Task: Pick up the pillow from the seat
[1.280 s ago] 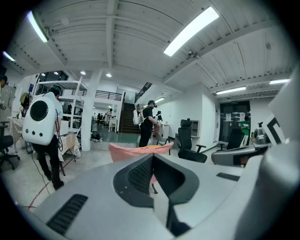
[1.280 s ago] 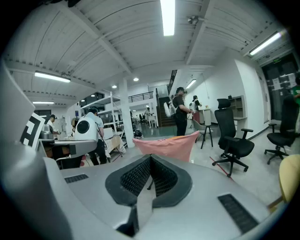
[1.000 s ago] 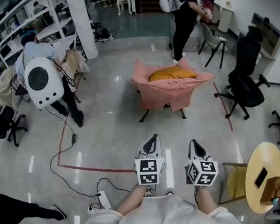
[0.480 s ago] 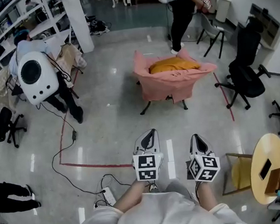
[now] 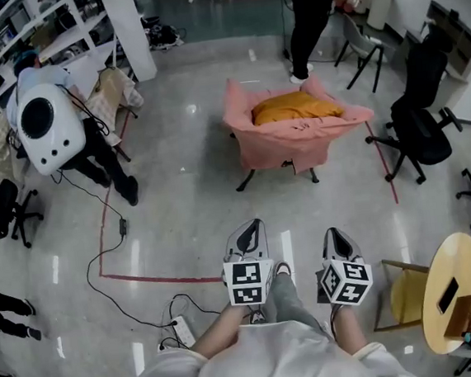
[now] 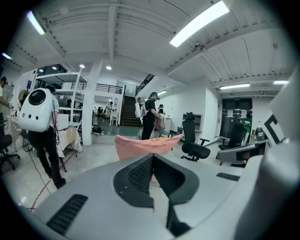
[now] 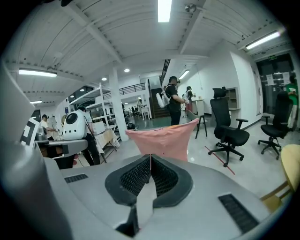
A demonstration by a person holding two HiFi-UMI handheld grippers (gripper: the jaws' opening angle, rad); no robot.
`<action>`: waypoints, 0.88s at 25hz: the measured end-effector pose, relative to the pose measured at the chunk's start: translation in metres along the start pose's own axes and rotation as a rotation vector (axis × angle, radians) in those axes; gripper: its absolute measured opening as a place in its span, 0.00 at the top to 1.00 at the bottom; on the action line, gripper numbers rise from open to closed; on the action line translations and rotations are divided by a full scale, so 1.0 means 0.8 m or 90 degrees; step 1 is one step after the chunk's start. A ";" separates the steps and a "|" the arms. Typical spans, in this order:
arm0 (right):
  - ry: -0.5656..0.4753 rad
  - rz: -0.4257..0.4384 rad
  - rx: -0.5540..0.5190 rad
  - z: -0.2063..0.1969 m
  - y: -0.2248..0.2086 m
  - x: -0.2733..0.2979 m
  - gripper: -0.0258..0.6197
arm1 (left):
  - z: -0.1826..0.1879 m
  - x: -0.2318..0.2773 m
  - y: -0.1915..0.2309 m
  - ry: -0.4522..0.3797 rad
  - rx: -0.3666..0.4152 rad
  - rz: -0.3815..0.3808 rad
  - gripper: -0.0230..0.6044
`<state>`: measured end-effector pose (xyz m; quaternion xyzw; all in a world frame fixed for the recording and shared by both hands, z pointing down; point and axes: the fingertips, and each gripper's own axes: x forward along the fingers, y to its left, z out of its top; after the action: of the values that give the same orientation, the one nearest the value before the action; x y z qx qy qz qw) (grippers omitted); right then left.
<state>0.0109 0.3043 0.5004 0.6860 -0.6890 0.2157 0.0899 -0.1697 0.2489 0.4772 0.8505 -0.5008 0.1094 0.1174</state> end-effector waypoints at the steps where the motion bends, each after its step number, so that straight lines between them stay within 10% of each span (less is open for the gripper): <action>1: 0.001 0.004 0.000 0.004 -0.002 0.010 0.91 | 0.003 0.009 0.002 0.001 -0.002 0.003 0.96; 22: 0.002 0.046 0.021 0.127 -0.144 0.226 0.91 | 0.098 0.261 -0.007 -0.001 0.042 0.054 0.96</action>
<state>0.1343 0.1015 0.5061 0.6617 -0.7095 0.2314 0.0720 -0.0604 0.0545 0.4662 0.8321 -0.5325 0.1300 0.0843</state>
